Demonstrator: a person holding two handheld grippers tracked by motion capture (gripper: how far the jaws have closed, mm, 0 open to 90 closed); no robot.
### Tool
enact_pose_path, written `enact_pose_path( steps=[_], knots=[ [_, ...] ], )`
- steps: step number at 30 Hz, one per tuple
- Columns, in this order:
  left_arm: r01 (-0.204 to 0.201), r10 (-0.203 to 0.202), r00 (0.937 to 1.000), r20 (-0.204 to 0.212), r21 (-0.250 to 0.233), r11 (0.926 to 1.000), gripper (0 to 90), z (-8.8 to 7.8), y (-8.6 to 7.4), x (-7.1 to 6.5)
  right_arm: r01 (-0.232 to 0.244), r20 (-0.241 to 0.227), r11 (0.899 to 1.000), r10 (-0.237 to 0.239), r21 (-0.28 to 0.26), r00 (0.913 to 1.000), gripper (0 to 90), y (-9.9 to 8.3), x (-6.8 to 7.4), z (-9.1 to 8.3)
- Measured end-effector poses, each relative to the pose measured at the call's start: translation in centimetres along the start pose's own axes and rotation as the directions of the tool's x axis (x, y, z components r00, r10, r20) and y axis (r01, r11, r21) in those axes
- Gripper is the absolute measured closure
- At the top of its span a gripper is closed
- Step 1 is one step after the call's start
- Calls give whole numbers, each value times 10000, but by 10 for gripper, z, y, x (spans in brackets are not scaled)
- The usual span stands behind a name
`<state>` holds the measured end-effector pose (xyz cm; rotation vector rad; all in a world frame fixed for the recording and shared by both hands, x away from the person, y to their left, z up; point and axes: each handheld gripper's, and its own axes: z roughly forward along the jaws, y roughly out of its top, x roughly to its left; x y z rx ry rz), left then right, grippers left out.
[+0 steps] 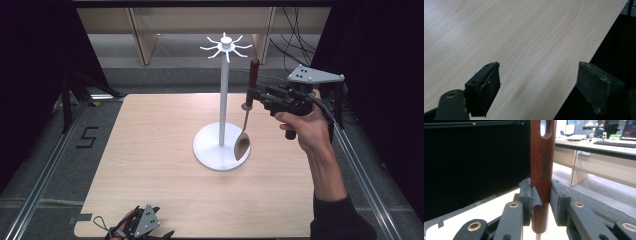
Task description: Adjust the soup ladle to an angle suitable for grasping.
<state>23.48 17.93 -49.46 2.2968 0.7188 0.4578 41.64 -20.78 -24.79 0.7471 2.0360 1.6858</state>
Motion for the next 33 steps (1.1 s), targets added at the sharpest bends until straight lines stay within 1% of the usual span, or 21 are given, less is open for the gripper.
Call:
enact_pose_path(
  steps=[1, 2, 3, 4, 5, 6, 7, 8, 9, 10, 11, 14, 15, 17, 20, 25, 27, 29, 30, 32, 33],
  knots=[
    [-1, 1, 10000, 3, 5, 10000, 184, 0, 0, 0, -161, -47, 9998, 162, 102, 9999, 741, 2, 1, 1],
    [78, -77, 9999, 90, -70, 9999, 184, 0, 0, -1, -23, 79, 10000, 23, 2, 10000, 741, 4, 0, 1],
    [99, -98, 9999, 94, -95, 9999, 184, 0, 0, -1, -179, 123, 9998, 179, 31, 9998, 741, 6, 1, 2],
    [99, -98, 9999, 94, -95, 9999, 184, 0, 0, -1, -19, 161, 10000, 19, -4, 9999, 740, 8, 0, 2],
    [-16, 17, 10000, 63, -90, 10000, 184, 0, 0, 0, -123, 212, 9999, 122, 29, 9997, 740, 9, 1, 2],
    [-17, 17, 10000, 50, -88, 10000, 184, 0, 0, 0, -139, 249, 9998, 136, 127, 9996, 740, 11, 0, 3],
    [-172, 173, 9998, -17, 27, 9998, 184, -1, 0, 1, -130, 270, 9999, 128, 86, 9996, 740, 13, 0, 4],
    [-172, 173, 9998, -17, 27, 9998, 184, -1, 0, 1, 36, 389, 10000, -40, 85, 9992, 740, 15, -1, 4],
    [-151, 151, 9999, -39, 8, 9999, 184, -1, 0, 1, -1, 451, 9999, -5, 145, 9990, 741, 17, 0, 5],
    [-69, 69, 10000, -7, -67, 10000, 184, 0, 0, 0, 59, 436, 9998, -68, 193, 9990, 740, 18, -1, 6],
    [-41, 41, 10000, 38, -78, 10000, 184, 0, 0, 0, 101, 545, 9997, -112, 208, 9985, 740, 19, 0, 7],
    [-40, 40, 10000, 40, -80, 10000, 184, 0, 0, 0, 157, 643, 9993, -180, 347, 9978, 740, 22, -1, 9],
    [-39, 39, 10000, 43, -77, 10000, 184, 0, 0, 0, 51, 604, 9992, -75, 390, 9981, 740, 22, 0, 11],
    [-52, 52, 10000, 41, -70, 10000, 184, 0, 0, 0, 119, 641, 9990, -146, 420, 9978, 740, 23, 0, 13],
    [-31, 31, 10000, 40, -84, 10000, 184, 0, 0, 0, 38, 650, 9989, -69, 478, 9979, 740, 24, 1, 15],
    [-49, 49, 10000, 70, -68, 10000, 184, 0, 0, 0, 126, 747, 9972, -181, 731, 9970, 739, 27, 3, 25],
    [38, -38, 10000, 8, -60, 10000, 184, 0, 0, 0, 114, 793, 9968, -177, 789, 9967, 739, 27, 3, 28],
    [-55, 55, 10000, -30, 23, 10000, 184, -1, 0, 0, 110, 774, 9963, -175, 847, 9968, 739, 27, 3, 31],
    [59, -58, 9999, 83, -77, 10000, 184, 0, 0, 0, 106, 824, 9959, -180, 903, 9964, 739, 27, 3, 32],
    [-39, 39, 10000, -22, 11, 10000, 184, 0, 0, 0, 172, 824, 9962, -243, 851, 9963, 739, 27, 3, 33],
    [-21, 22, 10000, -12, 11, 10000, 184, 0, 0, 0, -32, 858, 9960, -45, 894, 9963, 739, 27, 4, 34]
  ],
)
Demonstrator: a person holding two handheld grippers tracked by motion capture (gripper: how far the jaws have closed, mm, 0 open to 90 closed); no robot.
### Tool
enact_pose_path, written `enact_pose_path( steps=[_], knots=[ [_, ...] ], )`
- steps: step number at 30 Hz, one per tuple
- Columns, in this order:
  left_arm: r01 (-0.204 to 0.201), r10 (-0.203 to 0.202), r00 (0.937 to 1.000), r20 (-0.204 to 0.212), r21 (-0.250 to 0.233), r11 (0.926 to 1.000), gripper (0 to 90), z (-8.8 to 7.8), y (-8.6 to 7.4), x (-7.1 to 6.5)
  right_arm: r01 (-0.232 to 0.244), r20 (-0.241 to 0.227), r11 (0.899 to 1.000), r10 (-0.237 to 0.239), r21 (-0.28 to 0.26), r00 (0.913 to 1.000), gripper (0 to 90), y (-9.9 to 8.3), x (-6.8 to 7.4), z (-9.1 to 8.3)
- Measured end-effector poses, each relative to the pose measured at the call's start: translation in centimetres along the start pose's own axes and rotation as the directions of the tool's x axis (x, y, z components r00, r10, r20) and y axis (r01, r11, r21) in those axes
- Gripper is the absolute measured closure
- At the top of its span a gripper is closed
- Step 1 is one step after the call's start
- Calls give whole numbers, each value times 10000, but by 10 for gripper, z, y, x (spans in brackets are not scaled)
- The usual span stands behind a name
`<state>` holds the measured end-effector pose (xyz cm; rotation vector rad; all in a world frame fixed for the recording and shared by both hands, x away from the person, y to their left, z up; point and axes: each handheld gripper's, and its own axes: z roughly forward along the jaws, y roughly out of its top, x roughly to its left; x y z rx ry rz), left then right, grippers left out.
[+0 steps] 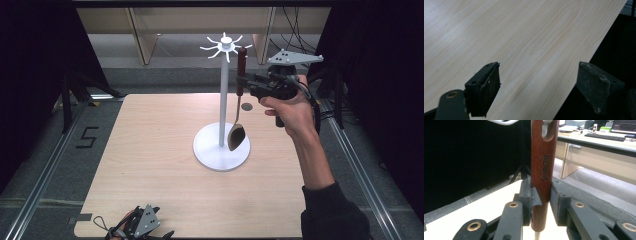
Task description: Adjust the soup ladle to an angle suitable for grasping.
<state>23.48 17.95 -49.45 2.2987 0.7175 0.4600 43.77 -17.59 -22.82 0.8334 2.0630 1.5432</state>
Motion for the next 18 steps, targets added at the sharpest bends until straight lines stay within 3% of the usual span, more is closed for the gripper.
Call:
enact_pose_path(
  steps=[6, 8, 9, 10, 14, 18],
  knots=[
    [71, -69, 9999, 101, -117, 9999, 184, 0, 0, -1, 22, -8, 9998, -22, -222, 10000, 715, -1, -1, 5],
    [22, -21, 10000, 50, -68, 10000, 184, 0, 0, 0, -284, -242, 9992, 277, -290, 9993, 637, -3, -1, 6],
    [75, -74, 9999, 114, -97, 9999, 184, 0, 0, -1, -529, -142, 9981, 525, -327, 9985, 617, -5, -1, 6],
    [-57, 57, 10000, 19, -82, 10000, 184, 0, 0, 0, -487, -119, 9981, 483, -377, 9988, 595, -6, -1, 4],
    [50, -49, 9999, 138, -106, 9999, 184, 1, 0, 0, -530, -117, 9968, 524, -593, 9986, 494, -16, 0, -1],
    [-4, 5, 10000, 89, -69, 10000, 184, 0, 0, 0, -472, -157, 9980, 466, -426, 9988, 424, -28, 3, -9]
  ],
)
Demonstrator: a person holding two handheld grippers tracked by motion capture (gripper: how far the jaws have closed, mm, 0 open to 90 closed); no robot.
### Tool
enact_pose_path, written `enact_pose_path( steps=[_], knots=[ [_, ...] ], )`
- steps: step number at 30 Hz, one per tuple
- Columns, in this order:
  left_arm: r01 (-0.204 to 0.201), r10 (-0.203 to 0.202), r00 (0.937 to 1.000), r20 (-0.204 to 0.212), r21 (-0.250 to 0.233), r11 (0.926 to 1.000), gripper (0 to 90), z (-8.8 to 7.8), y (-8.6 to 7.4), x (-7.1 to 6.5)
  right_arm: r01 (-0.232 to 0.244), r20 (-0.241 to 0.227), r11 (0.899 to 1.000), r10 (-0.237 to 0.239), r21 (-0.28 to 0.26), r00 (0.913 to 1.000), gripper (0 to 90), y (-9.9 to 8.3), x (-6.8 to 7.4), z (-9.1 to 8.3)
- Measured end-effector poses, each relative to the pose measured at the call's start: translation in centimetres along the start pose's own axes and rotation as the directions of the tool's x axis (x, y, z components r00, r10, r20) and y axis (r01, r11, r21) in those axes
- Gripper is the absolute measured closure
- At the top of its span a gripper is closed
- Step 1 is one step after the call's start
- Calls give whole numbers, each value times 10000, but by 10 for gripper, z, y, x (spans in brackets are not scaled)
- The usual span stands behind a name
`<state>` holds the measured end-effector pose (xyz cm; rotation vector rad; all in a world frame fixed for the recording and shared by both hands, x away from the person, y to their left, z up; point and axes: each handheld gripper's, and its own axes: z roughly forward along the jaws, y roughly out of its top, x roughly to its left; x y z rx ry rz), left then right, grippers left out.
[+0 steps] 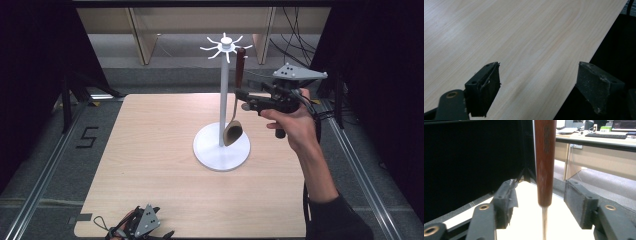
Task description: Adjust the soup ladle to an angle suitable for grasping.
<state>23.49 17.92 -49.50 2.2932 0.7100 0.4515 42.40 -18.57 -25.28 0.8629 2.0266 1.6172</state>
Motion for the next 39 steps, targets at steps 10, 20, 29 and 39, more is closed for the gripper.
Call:
enact_pose_path(
  steps=[10, 20, 29, 39],
  knots=[
    [-58, 59, 10000, -75, 57, 10000, 184, 0, 0, 1, -168, -79, 9998, 168, -72, 9998, 372, -24, 4, -17],
    [9, -9, 10000, -21, 27, 10000, 184, 0, 0, 0, -82, 1, 9997, 82, 236, 10000, 357, -68, 4, -33],
    [89, -89, 10000, -30, 6, 10000, 184, 1, 0, 0, -174, -91, 9969, 181, 774, 9998, 361, -101, 0, -38],
    [-6, 6, 10000, -46, 163, 9999, 184, 1, 1, 0, -262, 70, 9877, 254, 1545, 9997, 361, -131, -9, -33]
  ],
)
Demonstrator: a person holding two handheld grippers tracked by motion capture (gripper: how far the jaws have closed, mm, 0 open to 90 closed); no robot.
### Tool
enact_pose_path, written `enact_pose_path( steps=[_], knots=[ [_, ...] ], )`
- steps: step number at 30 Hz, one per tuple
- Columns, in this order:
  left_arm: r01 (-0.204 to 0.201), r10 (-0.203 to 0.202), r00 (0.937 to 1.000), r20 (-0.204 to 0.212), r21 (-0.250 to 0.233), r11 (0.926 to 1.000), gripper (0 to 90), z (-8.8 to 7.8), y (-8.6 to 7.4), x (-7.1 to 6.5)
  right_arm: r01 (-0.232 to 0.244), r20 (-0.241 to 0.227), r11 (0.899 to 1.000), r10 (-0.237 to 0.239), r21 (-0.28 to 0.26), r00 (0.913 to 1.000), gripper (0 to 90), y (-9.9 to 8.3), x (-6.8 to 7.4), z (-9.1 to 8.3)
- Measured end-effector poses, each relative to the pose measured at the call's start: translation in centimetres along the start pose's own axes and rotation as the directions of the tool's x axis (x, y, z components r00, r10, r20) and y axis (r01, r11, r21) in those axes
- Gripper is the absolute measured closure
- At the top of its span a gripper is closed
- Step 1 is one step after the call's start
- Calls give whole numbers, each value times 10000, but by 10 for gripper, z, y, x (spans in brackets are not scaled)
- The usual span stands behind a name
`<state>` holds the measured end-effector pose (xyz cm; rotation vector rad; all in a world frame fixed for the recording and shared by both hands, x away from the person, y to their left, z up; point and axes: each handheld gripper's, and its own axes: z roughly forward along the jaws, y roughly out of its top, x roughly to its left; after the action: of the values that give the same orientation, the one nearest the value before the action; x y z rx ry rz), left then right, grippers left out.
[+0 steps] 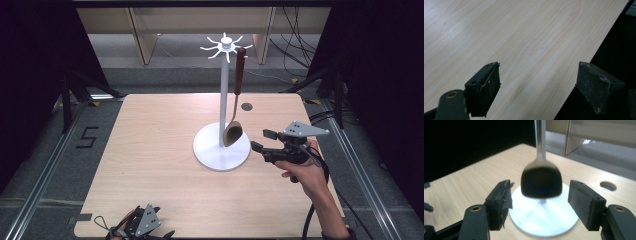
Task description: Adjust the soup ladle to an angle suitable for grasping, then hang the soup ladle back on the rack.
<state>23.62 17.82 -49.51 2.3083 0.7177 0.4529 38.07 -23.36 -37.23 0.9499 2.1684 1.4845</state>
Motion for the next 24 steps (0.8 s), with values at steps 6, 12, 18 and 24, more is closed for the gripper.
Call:
enact_pose_path(
  steps=[6, 12, 18, 24],
  knots=[
    [160, -159, 9999, 28, -130, 9998, 184, -1, -1, -1, 118, -292, 9971, -96, 745, 9995, 372, -22, 4, 9],
    [158, -158, 9999, 17, -167, 9997, 184, -2, -1, -2, 7, -211, 9905, 22, 1376, 9998, 344, -41, 3, 11],
    [-62, 62, 10000, -40, -102, 9999, 184, -3, -1, -2, -88, -114, 9842, 110, 1768, 9999, 337, -54, 7, 9],
    [-133, 133, 9999, -98, 35, 9999, 184, -2, -1, -2, 12, -89, 9790, 7, 2036, 10000, 333, -65, 3, 6]
  ],
)
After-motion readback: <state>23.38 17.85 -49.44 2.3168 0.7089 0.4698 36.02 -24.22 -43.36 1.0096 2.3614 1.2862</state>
